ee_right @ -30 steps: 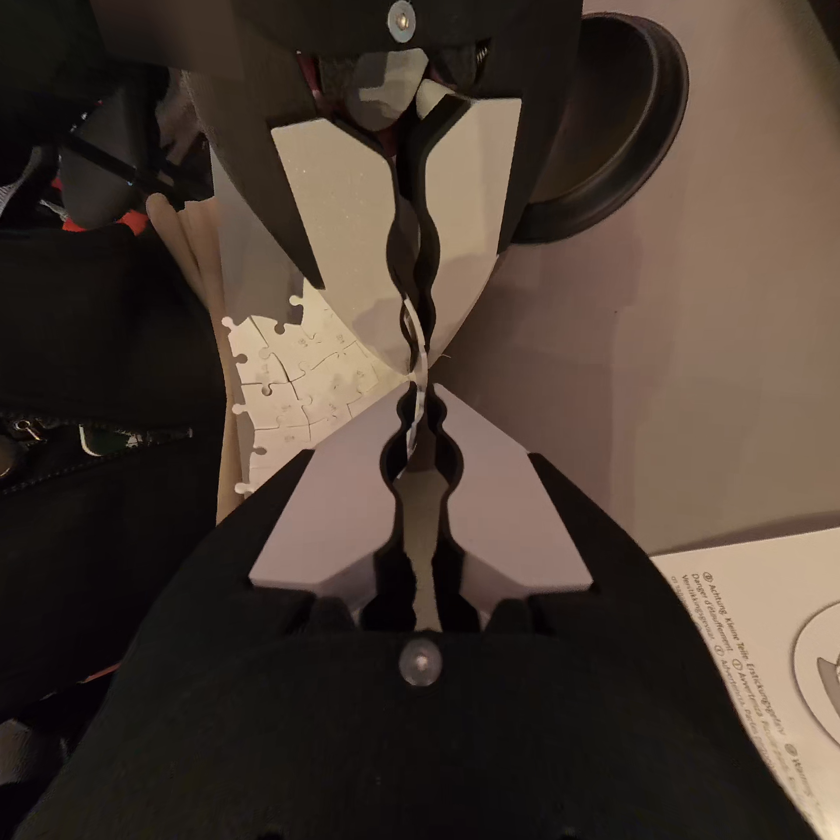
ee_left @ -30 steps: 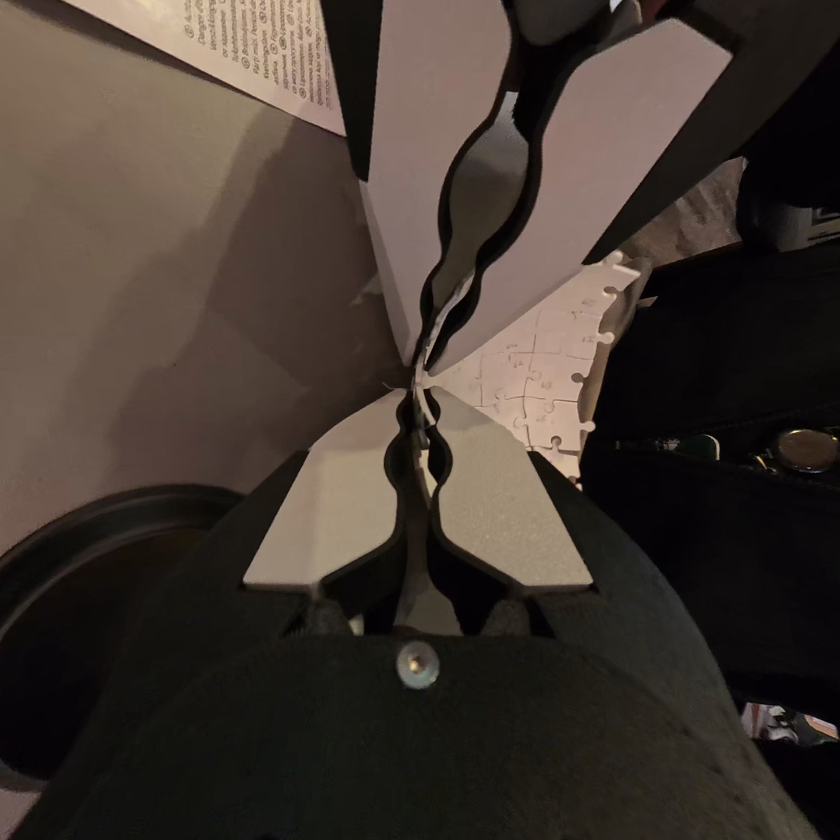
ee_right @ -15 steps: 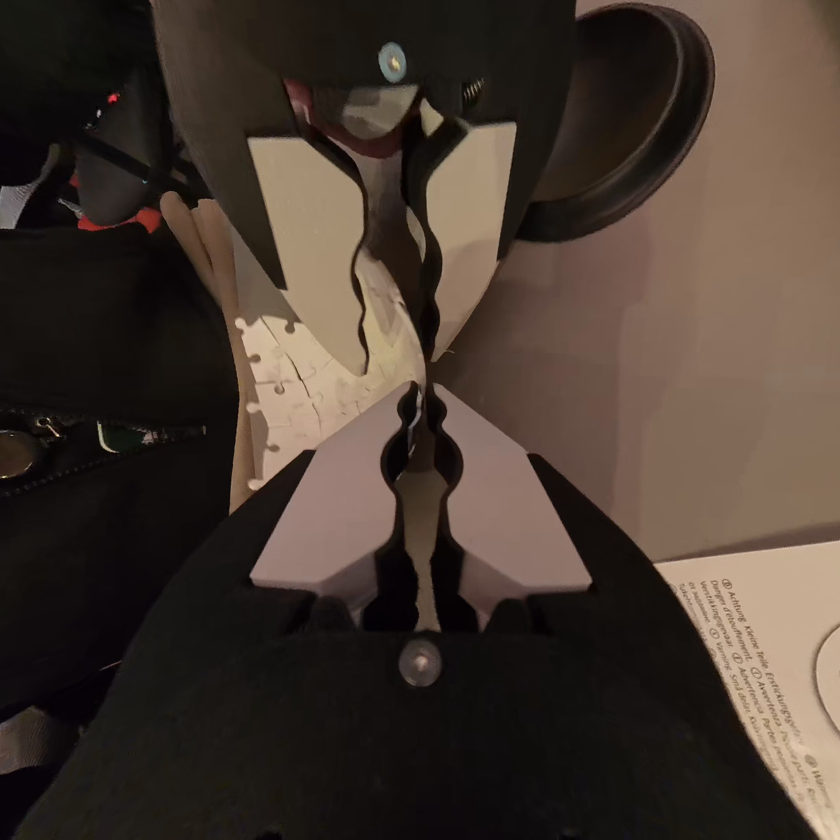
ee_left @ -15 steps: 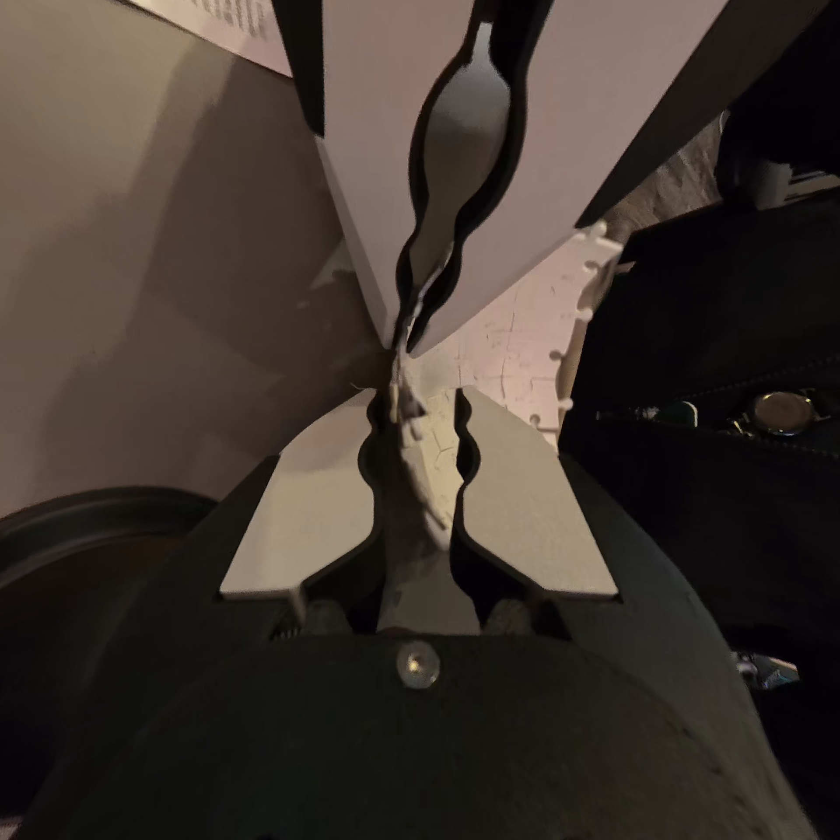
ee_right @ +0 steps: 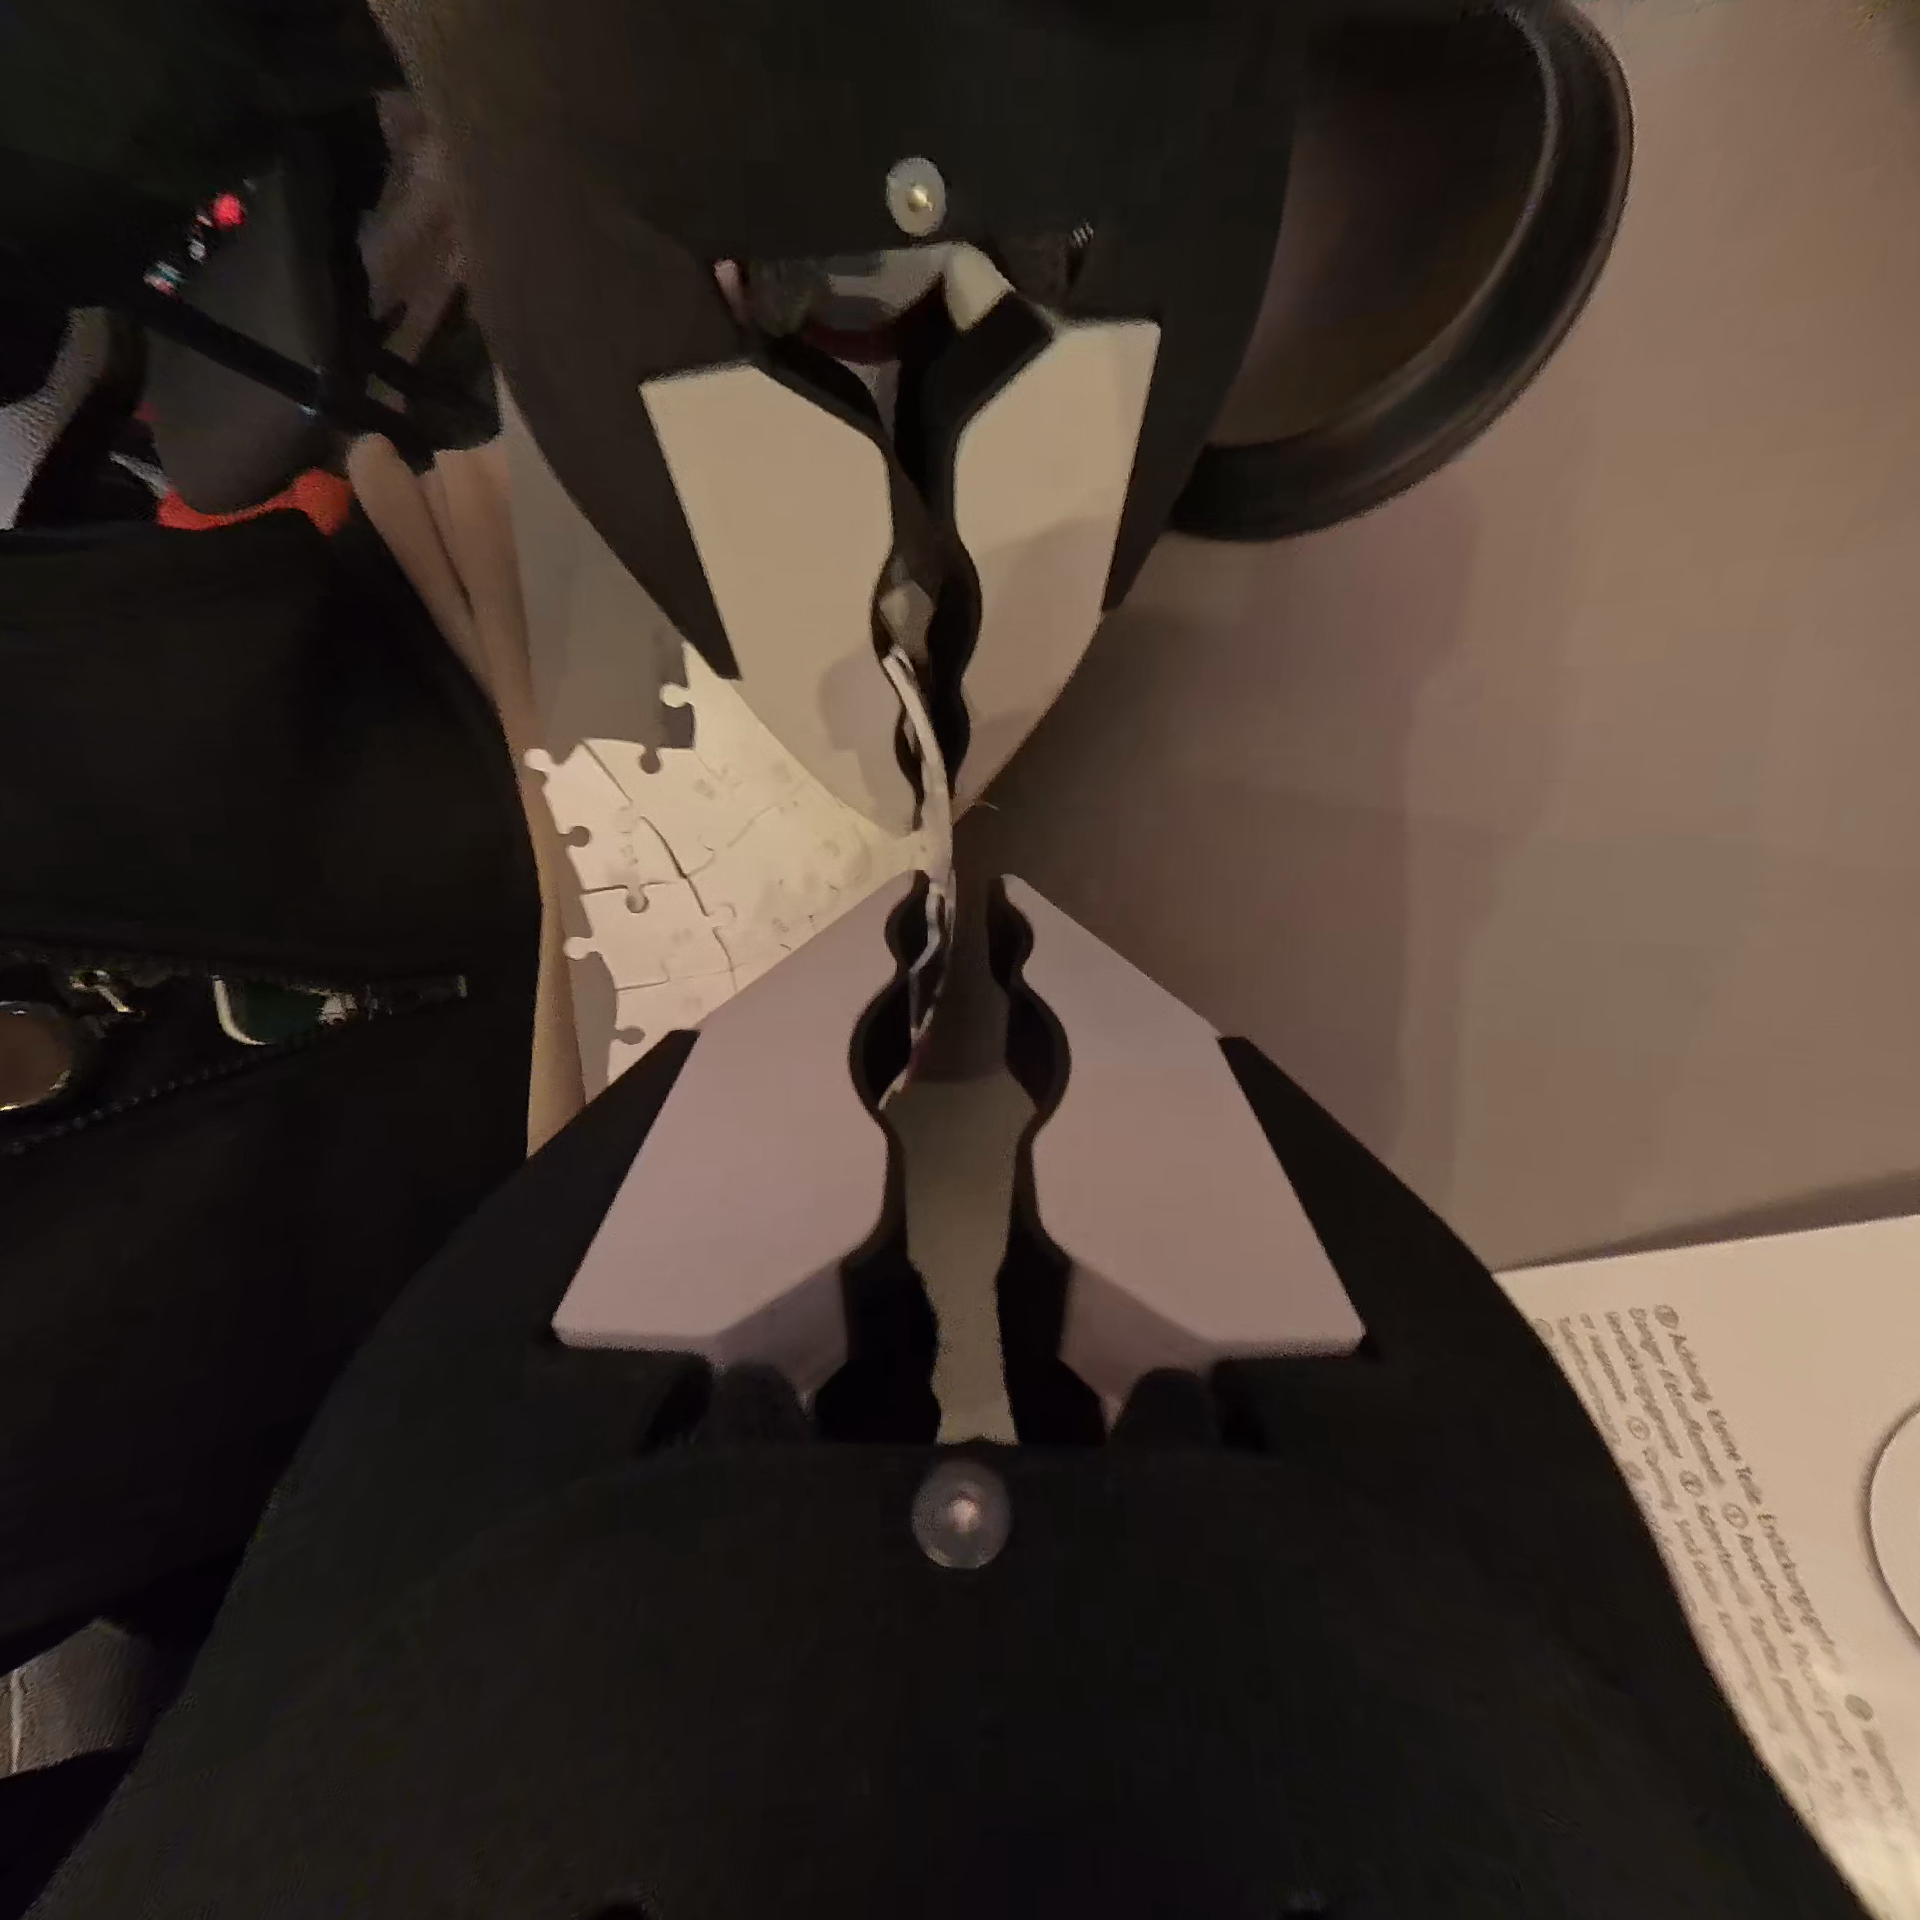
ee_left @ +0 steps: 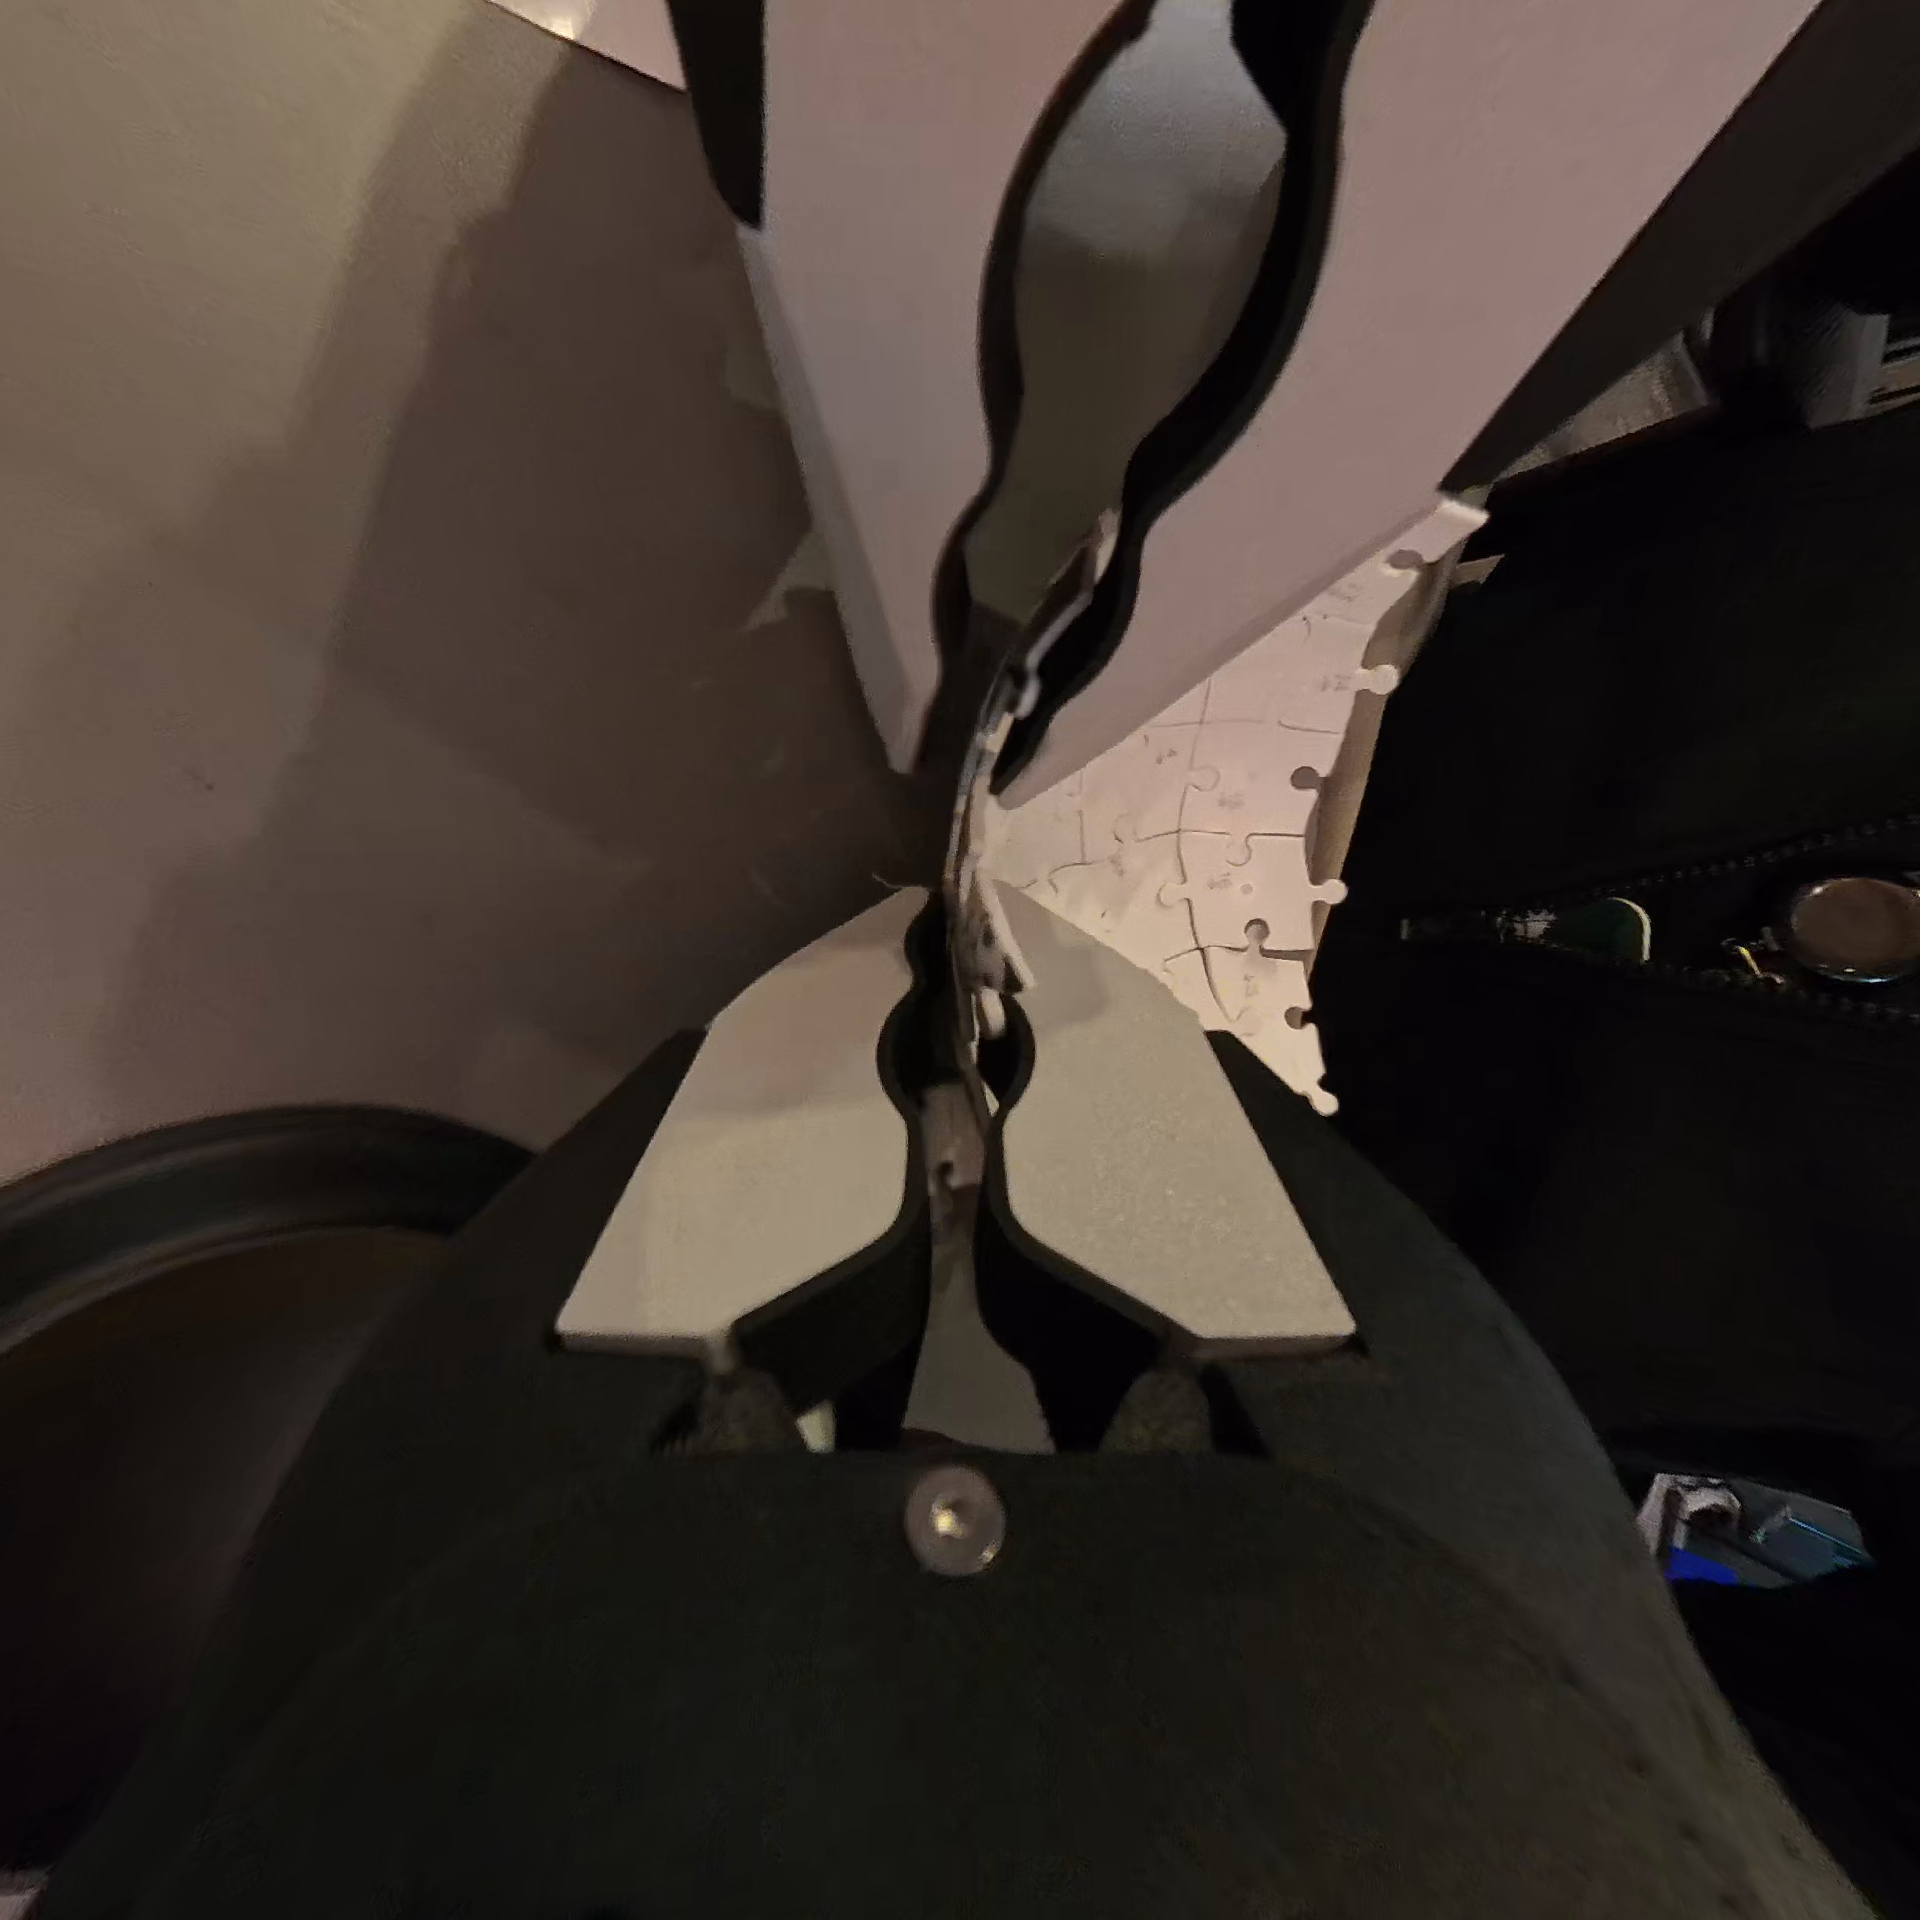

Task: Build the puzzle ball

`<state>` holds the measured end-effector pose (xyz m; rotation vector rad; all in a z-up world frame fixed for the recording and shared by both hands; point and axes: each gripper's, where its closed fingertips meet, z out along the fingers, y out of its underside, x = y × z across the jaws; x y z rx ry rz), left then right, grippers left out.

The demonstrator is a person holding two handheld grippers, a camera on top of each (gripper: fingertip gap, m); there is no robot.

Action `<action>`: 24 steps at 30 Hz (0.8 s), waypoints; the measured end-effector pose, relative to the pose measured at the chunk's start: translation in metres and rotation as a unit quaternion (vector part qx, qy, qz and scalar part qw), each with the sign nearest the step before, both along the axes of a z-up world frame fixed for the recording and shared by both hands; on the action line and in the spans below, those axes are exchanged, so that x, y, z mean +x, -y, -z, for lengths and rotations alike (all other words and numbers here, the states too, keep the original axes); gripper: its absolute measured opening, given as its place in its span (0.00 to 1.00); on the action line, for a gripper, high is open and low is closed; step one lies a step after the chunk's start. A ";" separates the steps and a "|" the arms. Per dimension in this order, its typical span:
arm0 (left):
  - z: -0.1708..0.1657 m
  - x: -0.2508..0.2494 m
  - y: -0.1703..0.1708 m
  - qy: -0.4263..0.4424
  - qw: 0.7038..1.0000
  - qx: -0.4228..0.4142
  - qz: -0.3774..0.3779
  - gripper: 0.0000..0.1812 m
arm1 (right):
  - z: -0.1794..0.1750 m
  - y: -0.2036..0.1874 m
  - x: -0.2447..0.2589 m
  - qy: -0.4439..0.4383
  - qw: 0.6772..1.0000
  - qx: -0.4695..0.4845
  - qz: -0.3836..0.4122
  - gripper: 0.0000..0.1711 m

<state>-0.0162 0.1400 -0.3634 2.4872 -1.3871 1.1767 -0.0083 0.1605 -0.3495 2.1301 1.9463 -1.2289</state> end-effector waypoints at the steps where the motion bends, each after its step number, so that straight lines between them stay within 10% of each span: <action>1: 0.000 0.000 0.000 -0.001 1.000 0.000 -0.002 0.02 | 0.001 0.000 0.000 0.001 1.000 0.005 -0.002 0.05; 24: -0.004 0.007 0.000 0.008 1.000 -0.012 -0.004 0.07 | 0.000 0.008 0.008 0.012 1.000 0.014 -0.017 0.00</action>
